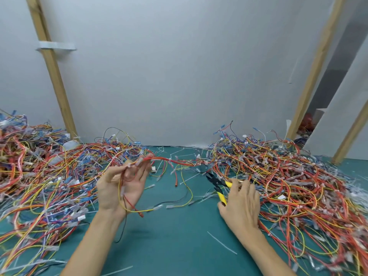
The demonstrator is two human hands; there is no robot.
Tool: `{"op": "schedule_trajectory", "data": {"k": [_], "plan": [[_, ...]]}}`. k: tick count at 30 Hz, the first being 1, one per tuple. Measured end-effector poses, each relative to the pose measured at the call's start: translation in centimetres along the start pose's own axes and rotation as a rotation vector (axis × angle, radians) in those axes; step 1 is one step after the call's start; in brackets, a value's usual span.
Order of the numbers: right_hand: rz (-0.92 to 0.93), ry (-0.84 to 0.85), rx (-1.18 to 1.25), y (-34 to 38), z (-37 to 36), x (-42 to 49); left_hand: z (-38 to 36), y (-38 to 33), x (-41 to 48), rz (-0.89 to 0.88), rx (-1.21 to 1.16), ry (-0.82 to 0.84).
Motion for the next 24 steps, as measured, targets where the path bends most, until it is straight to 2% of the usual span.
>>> {"op": "schedule_trajectory", "data": {"k": [4,6,8,11,13,15,21,24], "plan": [[-0.049,0.029,0.019,-0.7,-0.1,0.5,0.6,-1.7,-0.5,0.075,-0.047,0.066],[-0.085,0.056,0.087,-0.9,-0.2,0.7,0.7,-2.1,-1.1,0.267,-0.106,0.245],[-0.131,0.067,0.29,-1.1,-0.2,0.8,1.0,-1.7,-1.4,0.483,-0.14,0.365],[-0.23,-0.019,0.763,-1.3,-0.3,1.0,1.4,-1.1,-1.7,0.649,-0.013,0.397],[-0.284,-0.031,0.992,-1.3,-0.3,1.0,1.6,-0.7,-1.8,0.616,0.172,0.323],[-0.3,-0.018,1.111,-1.1,0.0,0.8,1.7,-0.1,-1.8,0.542,0.388,0.218],[-0.191,0.021,1.212,-0.3,0.2,0.1,1.6,1.4,-1.5,0.329,0.602,-0.017],[-0.179,0.061,1.264,-0.2,-0.1,0.1,1.5,2.2,-1.5,0.193,0.953,-0.065]]}}
Point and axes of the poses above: each hand's wrist, its own x-axis towards the middle knuckle, its own z-axis out of the back of the hand, y = z × x, the point moved 1 cm from there along x, towards the middle knuckle, and after that the axes turned 7 degrees about -x, right-handed, at the moved point
